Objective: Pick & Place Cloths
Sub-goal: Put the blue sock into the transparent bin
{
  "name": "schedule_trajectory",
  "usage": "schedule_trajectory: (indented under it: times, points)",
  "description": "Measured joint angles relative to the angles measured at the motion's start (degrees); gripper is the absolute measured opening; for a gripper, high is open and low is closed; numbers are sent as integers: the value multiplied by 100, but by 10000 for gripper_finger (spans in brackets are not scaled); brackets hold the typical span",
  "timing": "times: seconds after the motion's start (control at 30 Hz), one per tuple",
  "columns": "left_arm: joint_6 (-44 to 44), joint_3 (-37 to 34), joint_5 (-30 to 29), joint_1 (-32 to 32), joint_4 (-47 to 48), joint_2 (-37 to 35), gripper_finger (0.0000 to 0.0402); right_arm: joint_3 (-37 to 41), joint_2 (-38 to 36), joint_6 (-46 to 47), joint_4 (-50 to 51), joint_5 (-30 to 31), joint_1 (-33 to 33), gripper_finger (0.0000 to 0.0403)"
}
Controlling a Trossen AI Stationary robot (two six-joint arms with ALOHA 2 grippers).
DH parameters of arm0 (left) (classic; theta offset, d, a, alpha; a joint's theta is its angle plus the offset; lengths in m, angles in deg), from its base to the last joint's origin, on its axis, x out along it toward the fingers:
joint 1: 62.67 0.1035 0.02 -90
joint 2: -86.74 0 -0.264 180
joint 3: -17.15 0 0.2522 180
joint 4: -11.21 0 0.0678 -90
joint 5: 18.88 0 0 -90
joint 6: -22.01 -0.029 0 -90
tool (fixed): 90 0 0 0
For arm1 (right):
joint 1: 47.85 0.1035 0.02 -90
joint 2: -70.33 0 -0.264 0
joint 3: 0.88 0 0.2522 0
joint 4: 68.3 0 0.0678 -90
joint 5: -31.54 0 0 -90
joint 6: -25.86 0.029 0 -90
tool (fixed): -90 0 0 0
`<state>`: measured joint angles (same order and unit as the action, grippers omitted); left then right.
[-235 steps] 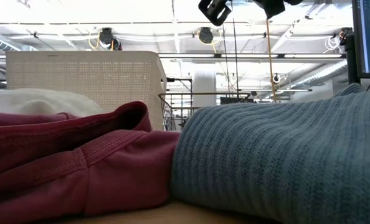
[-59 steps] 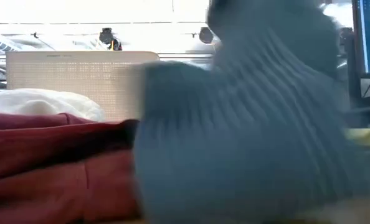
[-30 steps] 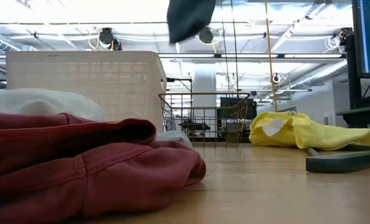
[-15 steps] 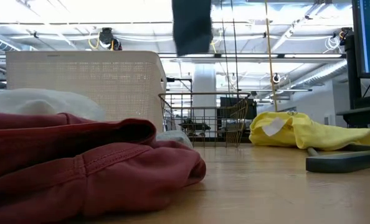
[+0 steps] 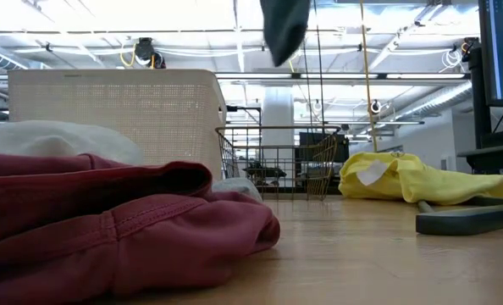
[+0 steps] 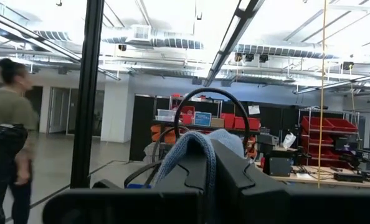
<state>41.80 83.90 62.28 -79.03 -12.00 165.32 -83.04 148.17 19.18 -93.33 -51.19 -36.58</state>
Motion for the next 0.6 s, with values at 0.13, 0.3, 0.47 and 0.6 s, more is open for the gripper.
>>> schedule_trajectory:
  times: [0.13, 0.3, 0.47, 0.6]
  points:
    - [-12, 0, -63, 15, -31, 19, 285, 0, 0, 0, -3, -2, 4, 0]
    - [-130, 0, -347, 52, -77, 21, 286, 0, 0, 58, -44, -3, 4, 0]
    - [-168, 0, -365, 164, -188, 21, 287, 0, 0, 148, -49, -2, 4, 0]
    - [-171, 0, -368, 284, -375, 21, 291, -2, 71, 144, -120, 2, 4, 0]
